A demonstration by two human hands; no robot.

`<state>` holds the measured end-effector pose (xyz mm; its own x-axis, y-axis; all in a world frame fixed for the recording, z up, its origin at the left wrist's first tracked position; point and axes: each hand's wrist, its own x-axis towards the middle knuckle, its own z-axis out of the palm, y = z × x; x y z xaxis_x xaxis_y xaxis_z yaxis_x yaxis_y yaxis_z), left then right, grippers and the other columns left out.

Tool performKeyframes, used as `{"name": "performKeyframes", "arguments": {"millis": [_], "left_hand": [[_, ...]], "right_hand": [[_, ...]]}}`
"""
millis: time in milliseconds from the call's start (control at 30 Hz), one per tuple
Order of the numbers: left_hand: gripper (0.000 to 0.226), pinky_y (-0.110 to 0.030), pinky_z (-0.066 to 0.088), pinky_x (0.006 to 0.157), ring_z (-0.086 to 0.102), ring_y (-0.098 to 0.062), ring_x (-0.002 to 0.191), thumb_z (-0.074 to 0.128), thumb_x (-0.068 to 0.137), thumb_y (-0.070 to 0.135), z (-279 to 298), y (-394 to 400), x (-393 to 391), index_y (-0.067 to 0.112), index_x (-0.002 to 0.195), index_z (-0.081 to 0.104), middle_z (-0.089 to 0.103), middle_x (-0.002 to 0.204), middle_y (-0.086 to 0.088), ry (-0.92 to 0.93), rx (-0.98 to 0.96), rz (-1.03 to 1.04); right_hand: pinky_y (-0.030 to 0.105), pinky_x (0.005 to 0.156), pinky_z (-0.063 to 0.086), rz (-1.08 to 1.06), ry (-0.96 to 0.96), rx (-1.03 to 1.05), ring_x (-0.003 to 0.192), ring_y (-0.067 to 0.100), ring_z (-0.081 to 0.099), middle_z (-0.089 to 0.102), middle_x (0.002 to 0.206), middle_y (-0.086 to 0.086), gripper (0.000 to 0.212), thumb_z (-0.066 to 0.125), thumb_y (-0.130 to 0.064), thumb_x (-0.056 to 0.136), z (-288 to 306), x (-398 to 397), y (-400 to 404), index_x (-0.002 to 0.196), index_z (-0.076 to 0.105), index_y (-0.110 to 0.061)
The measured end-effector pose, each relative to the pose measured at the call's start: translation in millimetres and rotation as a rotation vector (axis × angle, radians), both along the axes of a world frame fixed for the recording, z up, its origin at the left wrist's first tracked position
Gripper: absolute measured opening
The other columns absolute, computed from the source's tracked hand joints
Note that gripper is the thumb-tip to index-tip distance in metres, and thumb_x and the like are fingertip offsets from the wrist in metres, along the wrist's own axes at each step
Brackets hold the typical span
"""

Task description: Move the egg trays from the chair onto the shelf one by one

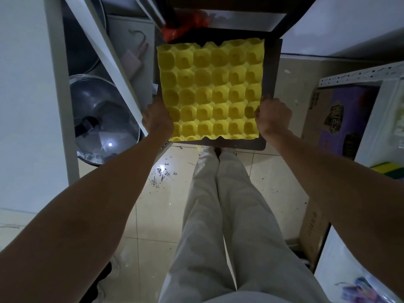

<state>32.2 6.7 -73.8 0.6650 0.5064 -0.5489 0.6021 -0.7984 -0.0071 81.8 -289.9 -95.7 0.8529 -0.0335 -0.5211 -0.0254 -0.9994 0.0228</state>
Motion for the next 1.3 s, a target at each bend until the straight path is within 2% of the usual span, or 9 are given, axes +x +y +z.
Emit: {"name": "performKeyframes", "arguments": {"millis": [467, 633, 833, 933, 1000, 1100, 1167, 1233, 1300], "left_hand": [[0.027, -0.058, 0.053, 0.086, 0.064, -0.049, 0.111, 0.044, 0.104, 0.013, 66.2, -4.8, 1.6, 0.009, 0.13, 0.046, 0.065, 0.12, -0.024, -0.037, -0.007, -0.025], [0.022, -0.049, 0.049, 0.073, 0.065, -0.046, 0.106, 0.044, 0.102, 0.014, 96.3, -9.3, 0.9, 0.011, 0.124, 0.047, 0.066, 0.114, -0.021, -0.074, -0.03, -0.031], [0.028, -0.044, 0.049, 0.073, 0.066, -0.04, 0.1, 0.044, 0.098, 0.017, 168.5, -37.7, 12.3, 0.019, 0.124, 0.053, 0.067, 0.11, -0.016, -0.143, -0.144, 0.034], [0.031, -0.033, 0.044, 0.065, 0.062, -0.027, 0.078, 0.047, 0.095, 0.021, 213.9, -61.2, 27.2, 0.022, 0.126, 0.056, 0.068, 0.098, -0.007, -0.298, -0.233, 0.029], [0.023, -0.026, 0.042, 0.056, 0.061, -0.016, 0.067, 0.052, 0.094, 0.023, 246.2, -81.1, 40.5, 0.022, 0.116, 0.059, 0.067, 0.093, 0.003, -0.442, -0.307, 0.016], [0.013, -0.037, 0.054, 0.062, 0.067, -0.025, 0.078, 0.052, 0.096, 0.021, 291.2, -116.8, 50.7, 0.021, 0.108, 0.057, 0.071, 0.093, 0.0, -0.49, -0.422, -0.088], [0.015, -0.039, 0.053, 0.065, 0.067, -0.026, 0.08, 0.051, 0.098, 0.02, 315.5, -136.3, 48.9, 0.02, 0.112, 0.056, 0.07, 0.092, 0.0, -0.519, -0.499, -0.16], [0.026, -0.035, 0.047, 0.071, 0.063, -0.022, 0.083, 0.051, 0.096, 0.029, 336.4, -152.3, 42.4, 0.023, 0.12, 0.057, 0.064, 0.093, 0.006, -0.482, -0.606, -0.169], [0.038, -0.035, 0.044, 0.07, 0.062, -0.025, 0.086, 0.051, 0.082, 0.045, 348.2, -180.8, 29.7, 0.022, 0.111, 0.061, 0.063, 0.092, 0.001, -0.405, -0.748, -0.213]], "right_hand": [[0.034, 0.064, 0.042, -0.169, -0.059, 0.183, 0.09, 0.037, 0.067, 0.065, 0.094, 0.013, 0.013, 0.051, -0.02, 0.097, 47.9, 4.5, -4.9, 0.107, 0.057, -0.016], [0.033, 0.062, 0.037, -0.266, -0.076, 0.248, 0.087, 0.034, 0.065, 0.052, 0.081, 0.003, 0.009, 0.054, -0.021, 0.093, 77.7, -1.9, -14.3, 0.1, 0.057, -0.017], [0.035, 0.065, 0.043, -0.477, -0.18, 0.412, 0.091, 0.034, 0.065, 0.068, 0.097, 0.012, 0.018, 0.049, -0.016, 0.094, 157.3, -27.4, -43.3, 0.108, 0.059, -0.011], [0.035, 0.066, 0.042, -0.592, -0.296, 0.511, 0.084, 0.029, 0.061, 0.061, 0.089, 0.007, 0.015, 0.049, -0.013, 0.095, 213.7, -43.0, -69.3, 0.104, 0.058, -0.006], [0.034, 0.065, 0.037, -0.646, -0.403, 0.558, 0.081, 0.026, 0.056, 0.056, 0.086, 0.007, 0.013, 0.049, -0.009, 0.095, 249.9, -56.9, -87.8, 0.104, 0.057, -0.003], [0.037, 0.062, 0.039, -0.759, -0.505, 0.59, 0.074, 0.025, 0.054, 0.053, 0.081, 0.01, 0.006, 0.044, -0.007, 0.098, 297.2, -90.2, -109.5, 0.099, 0.05, -0.006], [0.034, 0.061, 0.036, -0.828, -0.55, 0.552, 0.071, 0.028, 0.055, 0.049, 0.078, 0.006, 0.005, 0.043, -0.008, 0.1, 333.8, -118.1, -114.8, 0.096, 0.044, -0.011], [0.036, 0.065, 0.036, -0.919, -0.564, 0.461, 0.079, 0.037, 0.061, 0.052, 0.083, 0.013, 0.009, 0.047, -0.008, 0.102, 370.9, -151.4, -111.9, 0.108, 0.051, -0.004], [0.041, 0.066, 0.038, -1.002, -0.628, 0.345, 0.079, 0.04, 0.063, 0.061, 0.084, 0.021, 0.018, 0.05, -0.007, 0.102, 406.9, -197.2, -115.1, 0.118, 0.056, -0.001]]}}
